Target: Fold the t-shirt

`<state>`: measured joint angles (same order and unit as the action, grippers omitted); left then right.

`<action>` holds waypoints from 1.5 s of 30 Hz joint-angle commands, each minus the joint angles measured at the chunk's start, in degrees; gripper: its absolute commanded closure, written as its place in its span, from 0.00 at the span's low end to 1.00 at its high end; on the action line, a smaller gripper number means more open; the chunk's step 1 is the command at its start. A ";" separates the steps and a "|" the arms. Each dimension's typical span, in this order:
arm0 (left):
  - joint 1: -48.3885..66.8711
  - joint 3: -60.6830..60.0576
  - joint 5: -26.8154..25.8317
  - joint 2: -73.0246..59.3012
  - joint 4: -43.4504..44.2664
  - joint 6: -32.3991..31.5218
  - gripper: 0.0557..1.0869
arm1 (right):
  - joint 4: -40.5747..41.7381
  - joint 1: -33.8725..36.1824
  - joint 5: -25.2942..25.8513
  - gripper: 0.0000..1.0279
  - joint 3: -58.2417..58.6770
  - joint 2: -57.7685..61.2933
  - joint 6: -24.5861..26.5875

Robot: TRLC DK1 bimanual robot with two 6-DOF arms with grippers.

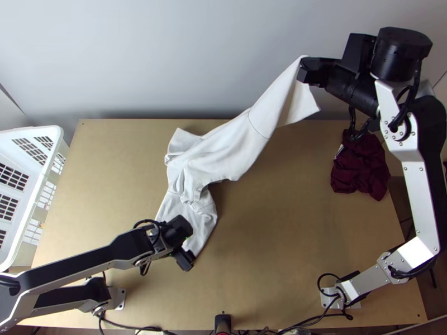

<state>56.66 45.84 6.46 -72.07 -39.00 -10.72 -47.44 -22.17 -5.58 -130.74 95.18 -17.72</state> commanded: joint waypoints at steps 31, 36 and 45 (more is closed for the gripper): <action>2.93 -14.56 -17.36 9.14 12.46 -0.70 0.97 | -0.20 1.08 0.31 0.97 -0.92 -0.69 0.14; 2.75 -14.47 -16.92 8.35 12.46 -0.62 0.71 | -0.55 0.64 0.40 0.97 -1.01 -0.69 0.05; 1.34 -13.76 -15.42 6.33 15.36 -1.85 0.27 | -1.51 0.46 0.66 0.97 -1.01 -0.96 -0.21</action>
<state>58.78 31.68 -9.82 -64.25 -25.50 -12.08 -48.58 -21.58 -5.17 -131.68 94.41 -17.76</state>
